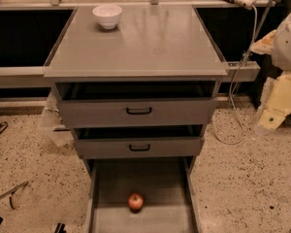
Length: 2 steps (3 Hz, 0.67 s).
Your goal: Pick apple from bottom drawer and place on counter
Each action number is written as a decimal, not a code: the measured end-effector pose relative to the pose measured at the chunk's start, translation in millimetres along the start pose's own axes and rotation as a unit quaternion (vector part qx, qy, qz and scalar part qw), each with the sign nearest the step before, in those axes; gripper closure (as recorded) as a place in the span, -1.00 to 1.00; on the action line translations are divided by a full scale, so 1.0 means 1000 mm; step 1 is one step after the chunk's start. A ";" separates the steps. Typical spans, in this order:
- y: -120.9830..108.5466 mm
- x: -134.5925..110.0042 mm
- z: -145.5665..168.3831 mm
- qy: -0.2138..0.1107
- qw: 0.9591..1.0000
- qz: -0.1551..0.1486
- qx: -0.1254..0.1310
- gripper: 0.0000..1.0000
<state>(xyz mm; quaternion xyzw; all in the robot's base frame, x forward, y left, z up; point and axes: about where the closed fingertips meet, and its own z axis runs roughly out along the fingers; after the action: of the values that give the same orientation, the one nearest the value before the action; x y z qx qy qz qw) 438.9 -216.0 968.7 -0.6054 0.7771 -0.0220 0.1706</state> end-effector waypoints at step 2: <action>0.012 0.022 0.102 -0.058 0.998 0.010 -0.018 -1.00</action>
Offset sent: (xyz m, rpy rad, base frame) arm 0.0357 -0.0018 -0.2002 0.1994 -0.0134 -0.0059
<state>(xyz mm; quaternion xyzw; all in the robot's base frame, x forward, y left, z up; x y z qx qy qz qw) 453.0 -215.8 864.9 -0.6005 0.7723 0.0287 0.2053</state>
